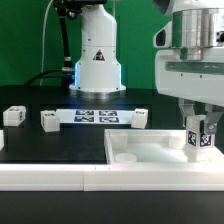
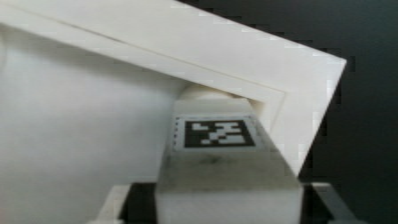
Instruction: Assemble one leg
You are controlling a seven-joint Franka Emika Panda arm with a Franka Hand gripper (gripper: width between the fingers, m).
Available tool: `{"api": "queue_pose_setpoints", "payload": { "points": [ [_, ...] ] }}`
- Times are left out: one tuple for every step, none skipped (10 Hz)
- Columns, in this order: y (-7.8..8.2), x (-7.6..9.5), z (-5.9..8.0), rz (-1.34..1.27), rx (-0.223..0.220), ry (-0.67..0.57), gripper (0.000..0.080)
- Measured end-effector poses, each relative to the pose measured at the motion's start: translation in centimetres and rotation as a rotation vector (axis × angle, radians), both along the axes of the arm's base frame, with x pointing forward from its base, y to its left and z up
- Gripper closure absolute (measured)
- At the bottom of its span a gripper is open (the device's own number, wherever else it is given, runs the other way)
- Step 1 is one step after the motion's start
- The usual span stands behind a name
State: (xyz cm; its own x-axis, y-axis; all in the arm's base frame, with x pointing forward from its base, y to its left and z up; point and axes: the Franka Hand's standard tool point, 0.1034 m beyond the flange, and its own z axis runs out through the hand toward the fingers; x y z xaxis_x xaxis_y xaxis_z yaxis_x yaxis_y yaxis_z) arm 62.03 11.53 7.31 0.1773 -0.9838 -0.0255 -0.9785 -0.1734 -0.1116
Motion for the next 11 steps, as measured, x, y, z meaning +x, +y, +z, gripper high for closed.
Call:
{"api": "queue_pose_setpoints", "payload": {
  "points": [
    [-0.07, 0.02, -0.01, -0.044, 0.012, 0.002, 0.0509],
    [-0.17, 0.02, 0.0, -0.081, 0.023, 0.004, 0.0509],
    [-0.22, 0.04, 0.0, -0.088, 0.027, 0.004, 0.0509],
    [-0.18, 0.03, 0.0, -0.086, 0.027, 0.004, 0.0509],
    [-0.17, 0.02, -0.01, -0.074, 0.026, 0.003, 0.0424],
    [-0.18, 0.03, -0.01, -0.042, 0.023, 0.002, 0.0289],
    [-0.14, 0.11, 0.1, -0.013, 0.021, 0.003, 0.0289],
    [-0.18, 0.23, 0.18, 0.067, 0.012, -0.004, 0.0179],
    [-0.09, 0.21, 0.15, 0.183, 0.0, -0.01, 0.0159],
    [0.05, 0.16, 0.22, 0.268, -0.005, -0.003, 0.0159],
    [0.16, 0.21, 0.29, 0.408, -0.019, 0.003, 0.0151]
  ]
}}
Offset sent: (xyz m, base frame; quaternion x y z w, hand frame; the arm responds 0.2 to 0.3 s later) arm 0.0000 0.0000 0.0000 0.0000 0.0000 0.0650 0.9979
